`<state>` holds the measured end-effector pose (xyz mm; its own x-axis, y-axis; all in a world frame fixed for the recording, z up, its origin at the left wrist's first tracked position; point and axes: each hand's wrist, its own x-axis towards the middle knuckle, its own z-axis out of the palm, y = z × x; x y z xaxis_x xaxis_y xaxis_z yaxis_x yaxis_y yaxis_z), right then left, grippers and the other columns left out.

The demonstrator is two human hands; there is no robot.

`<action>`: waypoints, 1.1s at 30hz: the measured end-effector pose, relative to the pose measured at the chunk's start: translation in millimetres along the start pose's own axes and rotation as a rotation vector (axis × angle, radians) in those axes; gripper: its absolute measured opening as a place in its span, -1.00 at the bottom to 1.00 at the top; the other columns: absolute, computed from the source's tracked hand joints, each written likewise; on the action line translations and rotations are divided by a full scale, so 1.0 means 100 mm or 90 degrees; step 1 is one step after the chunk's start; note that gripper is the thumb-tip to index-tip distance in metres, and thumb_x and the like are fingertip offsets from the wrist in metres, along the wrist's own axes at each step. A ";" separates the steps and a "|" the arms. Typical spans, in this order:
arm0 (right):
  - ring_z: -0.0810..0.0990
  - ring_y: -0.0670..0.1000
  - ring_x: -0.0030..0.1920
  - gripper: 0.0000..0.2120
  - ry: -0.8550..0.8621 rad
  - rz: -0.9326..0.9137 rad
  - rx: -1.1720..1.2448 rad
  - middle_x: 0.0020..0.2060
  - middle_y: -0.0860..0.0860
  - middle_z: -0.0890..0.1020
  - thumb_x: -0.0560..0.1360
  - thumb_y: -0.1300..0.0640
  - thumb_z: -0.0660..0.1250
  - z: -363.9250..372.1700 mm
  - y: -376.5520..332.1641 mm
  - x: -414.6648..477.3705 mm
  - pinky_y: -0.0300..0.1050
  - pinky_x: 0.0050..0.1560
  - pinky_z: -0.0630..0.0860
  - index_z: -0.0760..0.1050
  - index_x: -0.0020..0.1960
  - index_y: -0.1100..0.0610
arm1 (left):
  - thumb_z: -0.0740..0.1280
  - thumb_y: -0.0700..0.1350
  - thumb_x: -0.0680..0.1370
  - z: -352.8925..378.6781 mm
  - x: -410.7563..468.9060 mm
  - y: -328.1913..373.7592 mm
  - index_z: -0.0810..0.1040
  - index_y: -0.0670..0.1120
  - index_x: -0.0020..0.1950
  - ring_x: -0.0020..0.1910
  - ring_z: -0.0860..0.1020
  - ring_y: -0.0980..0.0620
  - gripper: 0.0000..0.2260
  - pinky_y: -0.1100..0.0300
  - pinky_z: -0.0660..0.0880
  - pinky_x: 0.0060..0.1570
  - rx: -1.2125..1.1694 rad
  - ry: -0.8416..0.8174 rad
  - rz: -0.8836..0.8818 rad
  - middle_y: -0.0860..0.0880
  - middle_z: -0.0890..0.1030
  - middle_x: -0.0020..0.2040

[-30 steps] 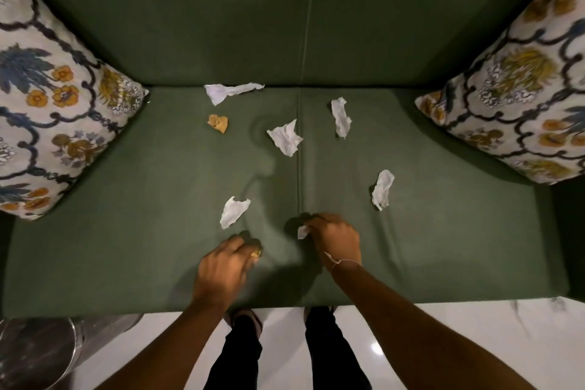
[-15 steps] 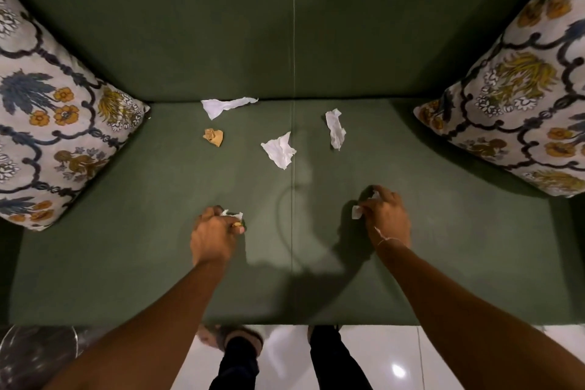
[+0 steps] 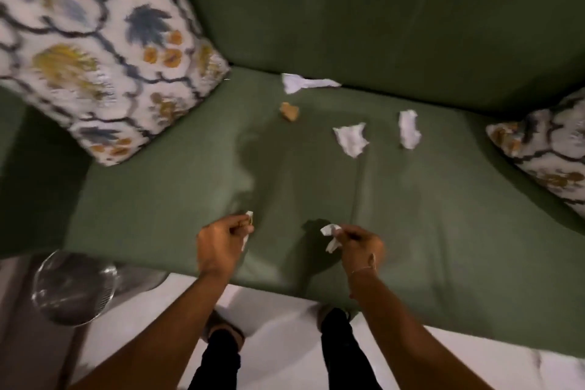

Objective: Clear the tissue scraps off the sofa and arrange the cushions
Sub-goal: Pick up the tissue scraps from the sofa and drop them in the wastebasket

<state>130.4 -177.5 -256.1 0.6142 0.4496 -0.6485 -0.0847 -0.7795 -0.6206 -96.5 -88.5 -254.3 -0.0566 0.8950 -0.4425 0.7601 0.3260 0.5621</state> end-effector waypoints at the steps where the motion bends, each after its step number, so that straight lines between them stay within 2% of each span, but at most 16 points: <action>1: 0.65 -0.05 -0.34 -0.85 -0.040 -0.004 -0.006 -0.50 -0.06 0.68 0.37 0.06 0.48 0.29 -0.02 -0.18 0.03 -0.03 0.62 0.70 -0.31 -0.17 | 0.52 -0.15 0.38 -0.18 -0.02 -0.20 0.74 -0.03 -0.07 -0.09 0.70 -0.09 -0.85 0.05 0.61 -0.02 -0.034 0.006 -0.023 -0.11 0.74 -0.09; 4: 0.71 0.06 -0.22 -0.91 -0.155 0.000 -0.056 -0.42 0.06 0.71 0.39 0.02 0.44 1.16 -0.05 -0.64 0.05 0.06 0.61 0.73 -0.21 -0.07 | 0.51 -0.11 0.39 -0.73 -0.12 -0.83 0.73 0.00 -0.06 -0.18 0.67 0.03 -0.86 0.21 0.51 -0.16 -0.051 0.052 -0.115 -0.04 0.75 -0.13; 6: 0.71 0.13 -0.16 -0.92 -0.200 0.013 -0.103 -0.34 0.13 0.73 0.38 0.06 0.46 1.78 -0.09 -0.98 0.07 0.08 0.61 0.74 -0.17 0.00 | 0.48 -0.02 0.41 -1.12 -0.19 -1.32 0.73 0.08 -0.11 -0.22 0.63 0.06 -0.91 0.21 0.40 -0.21 -0.044 0.097 -0.218 0.03 0.75 -0.18; 7: 0.71 0.14 -0.16 -0.92 -0.209 0.023 -0.111 -0.30 0.14 0.74 0.35 0.10 0.50 2.09 -0.11 -1.15 0.06 0.05 0.62 0.74 -0.18 0.07 | 0.46 0.01 0.42 -1.31 -0.22 -1.58 0.72 0.11 -0.17 -0.27 0.58 0.08 -0.96 0.21 0.36 -0.19 -0.043 0.114 -0.269 0.08 0.73 -0.22; 9: 0.69 0.13 -0.18 -0.95 -0.249 -0.001 -0.131 -0.28 0.13 0.74 0.33 0.20 0.54 2.61 -0.12 -1.45 -0.06 -0.01 0.61 0.72 -0.23 0.17 | 0.45 0.00 0.40 -1.59 -0.22 -2.06 0.67 0.14 -0.39 -0.38 0.49 0.18 -0.84 0.19 0.37 -0.17 -0.074 0.127 -0.374 0.16 0.65 -0.40; 11: 0.69 0.16 -0.11 -0.97 -0.326 -0.027 -0.159 -0.21 0.15 0.75 0.37 0.27 0.50 3.15 -0.09 -1.76 -0.09 0.05 0.58 0.72 -0.21 0.22 | 0.45 -0.04 0.30 -1.86 -0.17 -2.56 0.63 0.07 -0.48 -0.41 0.51 0.11 -0.85 0.14 0.50 -0.19 -0.084 0.129 -0.488 0.12 0.60 -0.48; 13: 0.69 0.03 -0.15 -0.93 -0.393 -0.055 -0.198 -0.21 0.12 0.75 0.40 0.21 0.46 3.60 -0.05 -1.96 -0.30 -0.05 0.55 0.72 -0.19 0.18 | 0.43 -0.03 0.25 -2.00 -0.07 -2.97 0.67 0.00 -0.37 -0.30 0.61 -0.08 -0.94 0.06 0.59 -0.10 -0.073 0.119 -0.541 0.00 0.68 -0.37; 14: 0.67 -0.07 -0.22 -0.92 -0.406 -0.081 -0.237 -0.21 0.09 0.76 0.41 0.17 0.46 3.82 -0.03 -2.04 -0.42 -0.16 0.50 0.73 -0.17 0.14 | 0.43 0.01 0.27 -2.02 0.00 -3.18 0.68 -0.01 -0.29 -0.24 0.64 -0.12 -0.88 0.04 0.61 -0.05 -0.078 0.120 -0.546 -0.05 0.70 -0.30; 15: 0.65 -0.13 -0.23 -0.90 -0.409 -0.101 -0.267 -0.19 0.06 0.76 0.41 0.13 0.46 4.04 0.00 -2.10 -0.44 -0.18 0.49 0.73 -0.12 0.10 | 0.41 0.06 0.30 -2.04 0.07 -3.37 0.69 0.00 -0.21 -0.20 0.65 -0.12 -0.82 0.01 0.61 -0.02 -0.089 0.126 -0.544 -0.07 0.72 -0.25; 17: 0.67 -0.03 -0.08 -0.84 -0.400 -0.114 -0.304 -0.11 0.04 0.75 0.41 0.07 0.45 4.43 0.06 -2.13 -0.24 0.01 0.56 0.71 -0.03 0.05 | 0.38 0.13 0.34 -2.00 0.22 -3.69 0.69 0.00 -0.09 -0.17 0.68 -0.12 -0.72 -0.03 0.61 0.01 -0.120 0.139 -0.541 -0.08 0.73 -0.19; 19: 0.66 0.11 0.03 -0.78 -0.377 -0.108 -0.340 -0.03 0.08 0.74 0.42 0.01 0.44 4.78 0.11 -2.08 -0.11 0.12 0.55 0.70 0.02 0.06 | 0.40 0.15 0.31 -1.96 0.38 -3.89 0.69 -0.02 -0.05 -0.17 0.69 -0.13 -0.67 -0.03 0.63 0.00 -0.140 0.139 -0.545 -0.09 0.73 -0.17; 23: 0.62 0.17 0.15 -0.64 -0.388 -0.046 -0.421 0.15 0.09 0.67 0.43 -0.10 0.40 5.25 0.27 -1.98 0.00 0.24 0.53 0.64 0.14 0.06 | 0.46 -0.01 0.32 -1.89 0.58 -4.15 0.68 0.02 0.02 -0.28 0.70 -0.12 -0.72 -0.07 0.68 -0.15 -0.248 0.118 -0.561 -0.12 0.72 -0.15; 25: 0.56 0.17 0.24 -0.58 -0.422 -0.054 -0.439 0.25 0.08 0.61 0.45 -0.12 0.39 5.35 0.35 -1.96 0.06 0.30 0.47 0.58 0.23 0.06 | 0.42 -0.06 0.41 -1.87 0.61 -4.22 0.65 0.00 0.11 -0.17 0.69 -0.20 -0.73 -0.16 0.66 -0.13 -0.302 0.120 -0.562 -0.20 0.70 -0.02; 27: 0.49 0.16 0.32 -0.58 -0.439 -0.087 -0.497 0.32 0.08 0.55 0.50 -0.13 0.31 5.36 0.36 -1.98 0.03 0.36 0.41 0.54 0.28 0.05 | 0.33 -0.07 0.49 -1.90 0.58 -4.24 0.64 -0.05 0.13 -0.04 0.65 -0.27 -0.76 -0.19 0.63 -0.03 -0.256 0.119 -0.533 -0.21 0.66 0.08; 30: 0.49 0.16 0.32 -0.61 -0.424 -0.088 -0.485 0.31 0.09 0.56 0.51 -0.12 0.30 5.24 0.32 -2.03 -0.05 0.35 0.40 0.55 0.26 0.04 | 0.24 -0.07 0.55 -2.04 0.46 -4.14 0.64 -0.02 0.12 0.05 0.61 -0.28 -0.76 -0.04 0.57 0.08 -0.138 0.114 -0.472 -0.22 0.66 0.10; 33: 0.59 0.13 0.16 -0.70 -0.410 -0.037 -0.394 0.17 0.11 0.64 0.48 0.02 0.39 4.98 0.14 -2.10 -0.27 0.07 0.47 0.60 0.18 0.09 | 0.20 -0.04 0.58 -2.21 0.31 -3.89 0.64 0.00 0.14 0.06 0.60 -0.27 -0.74 -0.04 0.53 0.06 -0.066 0.094 -0.402 -0.22 0.66 0.10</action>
<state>-390.1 -65.5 -348.0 0.0298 0.5078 -0.8610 0.4857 -0.7602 -0.4315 -537.0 -120.4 -332.6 -0.5647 0.5520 -0.6135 0.4859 0.8233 0.2935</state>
